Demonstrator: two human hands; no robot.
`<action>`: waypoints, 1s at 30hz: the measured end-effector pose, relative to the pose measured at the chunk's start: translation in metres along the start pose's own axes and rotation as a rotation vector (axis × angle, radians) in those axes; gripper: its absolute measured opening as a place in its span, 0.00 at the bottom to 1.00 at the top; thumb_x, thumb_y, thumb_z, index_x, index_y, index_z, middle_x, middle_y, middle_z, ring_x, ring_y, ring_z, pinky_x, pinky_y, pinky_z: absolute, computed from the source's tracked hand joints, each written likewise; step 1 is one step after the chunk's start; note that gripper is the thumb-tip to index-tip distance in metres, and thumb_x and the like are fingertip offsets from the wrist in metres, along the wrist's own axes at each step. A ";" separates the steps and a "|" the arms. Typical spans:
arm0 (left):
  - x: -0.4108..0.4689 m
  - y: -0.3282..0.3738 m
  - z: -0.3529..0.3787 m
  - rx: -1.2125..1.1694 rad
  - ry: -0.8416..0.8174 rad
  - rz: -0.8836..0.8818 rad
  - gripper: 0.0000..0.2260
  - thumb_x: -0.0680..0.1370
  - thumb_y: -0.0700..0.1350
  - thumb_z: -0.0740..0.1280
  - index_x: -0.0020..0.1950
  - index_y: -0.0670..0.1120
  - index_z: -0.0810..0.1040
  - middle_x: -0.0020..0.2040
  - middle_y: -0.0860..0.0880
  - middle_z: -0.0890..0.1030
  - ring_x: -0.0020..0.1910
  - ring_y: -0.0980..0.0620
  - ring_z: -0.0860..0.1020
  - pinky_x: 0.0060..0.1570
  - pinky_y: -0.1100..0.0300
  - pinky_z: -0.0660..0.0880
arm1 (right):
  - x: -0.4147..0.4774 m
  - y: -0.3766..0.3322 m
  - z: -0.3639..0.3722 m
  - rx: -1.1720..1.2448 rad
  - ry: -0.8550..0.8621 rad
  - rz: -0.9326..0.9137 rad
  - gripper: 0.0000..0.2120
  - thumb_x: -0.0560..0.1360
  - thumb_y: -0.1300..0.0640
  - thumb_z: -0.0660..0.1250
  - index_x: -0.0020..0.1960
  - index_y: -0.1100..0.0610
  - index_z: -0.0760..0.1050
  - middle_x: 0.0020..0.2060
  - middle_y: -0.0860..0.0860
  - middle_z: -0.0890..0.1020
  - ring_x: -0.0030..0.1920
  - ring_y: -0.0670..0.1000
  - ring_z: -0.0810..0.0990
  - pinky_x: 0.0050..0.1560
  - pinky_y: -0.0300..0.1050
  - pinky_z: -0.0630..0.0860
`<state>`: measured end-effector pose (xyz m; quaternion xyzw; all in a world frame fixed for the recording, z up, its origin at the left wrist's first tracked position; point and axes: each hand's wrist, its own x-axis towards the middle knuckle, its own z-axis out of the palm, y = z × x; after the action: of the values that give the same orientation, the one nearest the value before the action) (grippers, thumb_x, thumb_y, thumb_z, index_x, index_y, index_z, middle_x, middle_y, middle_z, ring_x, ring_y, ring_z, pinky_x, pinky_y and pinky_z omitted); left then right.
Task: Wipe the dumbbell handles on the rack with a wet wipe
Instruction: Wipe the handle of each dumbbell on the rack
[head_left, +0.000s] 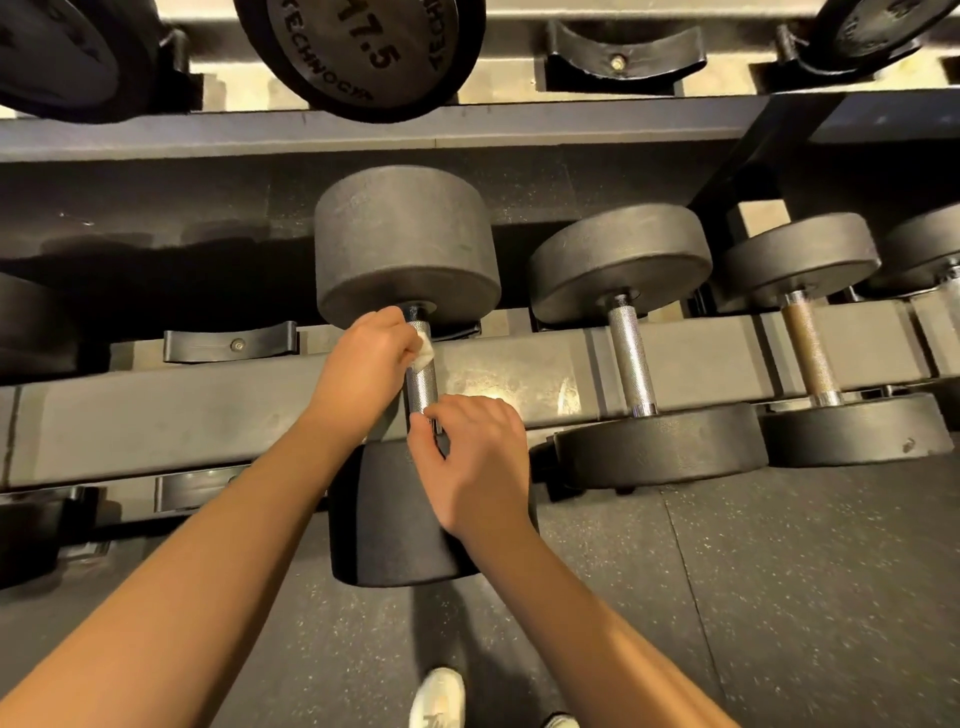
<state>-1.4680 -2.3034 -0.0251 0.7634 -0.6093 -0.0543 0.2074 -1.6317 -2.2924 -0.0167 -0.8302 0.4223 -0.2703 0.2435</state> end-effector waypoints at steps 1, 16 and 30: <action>0.002 -0.001 -0.002 0.013 -0.013 0.025 0.06 0.70 0.29 0.70 0.36 0.38 0.78 0.36 0.43 0.74 0.35 0.46 0.71 0.32 0.56 0.66 | 0.001 0.000 0.000 -0.010 -0.027 0.001 0.19 0.77 0.47 0.56 0.37 0.55 0.79 0.32 0.45 0.78 0.37 0.46 0.73 0.50 0.44 0.70; -0.023 -0.013 -0.014 -0.082 -0.231 0.116 0.01 0.73 0.35 0.71 0.41 0.38 0.80 0.41 0.41 0.77 0.41 0.39 0.78 0.41 0.55 0.70 | 0.001 -0.010 -0.010 -0.061 -0.128 0.204 0.24 0.75 0.41 0.52 0.54 0.53 0.80 0.56 0.50 0.80 0.60 0.51 0.74 0.64 0.50 0.66; -0.020 -0.013 -0.014 -0.159 -0.297 0.087 0.03 0.74 0.37 0.70 0.45 0.37 0.82 0.46 0.41 0.79 0.46 0.42 0.78 0.47 0.51 0.73 | 0.001 -0.011 -0.008 -0.029 -0.104 0.273 0.30 0.72 0.37 0.50 0.59 0.54 0.79 0.63 0.50 0.77 0.65 0.49 0.70 0.66 0.47 0.64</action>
<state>-1.4568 -2.2784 -0.0204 0.7012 -0.6594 -0.2054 0.1770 -1.6303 -2.2890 -0.0032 -0.7815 0.5219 -0.1849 0.2874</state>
